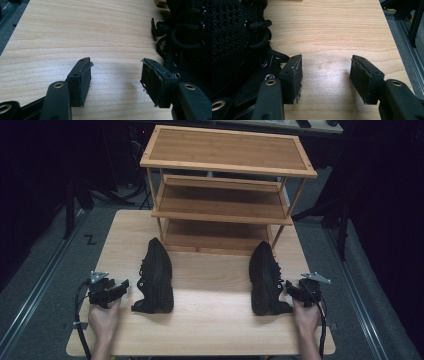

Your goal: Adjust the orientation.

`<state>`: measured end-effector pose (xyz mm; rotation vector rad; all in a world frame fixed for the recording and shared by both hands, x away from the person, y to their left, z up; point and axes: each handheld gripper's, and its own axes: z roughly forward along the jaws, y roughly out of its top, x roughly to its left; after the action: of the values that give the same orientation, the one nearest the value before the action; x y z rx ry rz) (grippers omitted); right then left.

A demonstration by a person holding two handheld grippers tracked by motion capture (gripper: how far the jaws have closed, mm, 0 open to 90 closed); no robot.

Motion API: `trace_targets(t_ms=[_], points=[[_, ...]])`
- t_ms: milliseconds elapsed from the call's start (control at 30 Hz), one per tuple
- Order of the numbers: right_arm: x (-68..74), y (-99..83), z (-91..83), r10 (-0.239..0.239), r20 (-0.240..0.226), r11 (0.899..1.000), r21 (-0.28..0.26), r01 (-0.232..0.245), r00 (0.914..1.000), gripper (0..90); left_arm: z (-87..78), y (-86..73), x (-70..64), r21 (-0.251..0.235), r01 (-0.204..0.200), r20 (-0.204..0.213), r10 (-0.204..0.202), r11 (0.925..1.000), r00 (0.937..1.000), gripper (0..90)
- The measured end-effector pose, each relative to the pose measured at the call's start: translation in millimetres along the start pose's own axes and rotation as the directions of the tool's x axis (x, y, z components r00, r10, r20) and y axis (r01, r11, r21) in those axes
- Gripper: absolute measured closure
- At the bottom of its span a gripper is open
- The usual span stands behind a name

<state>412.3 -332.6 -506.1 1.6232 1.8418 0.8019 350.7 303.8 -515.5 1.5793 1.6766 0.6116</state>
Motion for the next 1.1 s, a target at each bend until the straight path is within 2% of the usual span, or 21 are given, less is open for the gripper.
trace_targets(t_ms=[433, 567, 800, 1100], points=[[0.5, -0.2, 0.0, -0.008, -0.01, 1.0, 0.002, 0.008, 0.9999, 39.4, 0.4, 0.1, -1.2, 0.001, -0.004, -0.004, 0.004, 1.0, 1.0, 40.5], [0.6, -0.1, 0.0, -0.008, -0.01, 1.0, 0.002, 0.008, 0.9999, 39.3, 0.2, 0.1, -0.1, 0.0, 0.001, 0.008, -0.001, 1.0, 1.0, 40.5], [0.7, -0.1, -0.1, -0.005, -0.01, 1.0, 0.003, 0.005, 0.9999, 39.3, 0.4, 0.0, 2.2, -0.009, 0.042, 0.043, -0.041, 0.9991, 0.9982, 48.9], [0.9, -0.1, 0.0, -0.004, -0.014, 1.0, 0.003, 0.004, 0.9999, 38.1, 0.1, -0.1, -0.1, -0.001, 0.022, 0.047, -0.022, 0.9998, 0.9987, 46.2]])
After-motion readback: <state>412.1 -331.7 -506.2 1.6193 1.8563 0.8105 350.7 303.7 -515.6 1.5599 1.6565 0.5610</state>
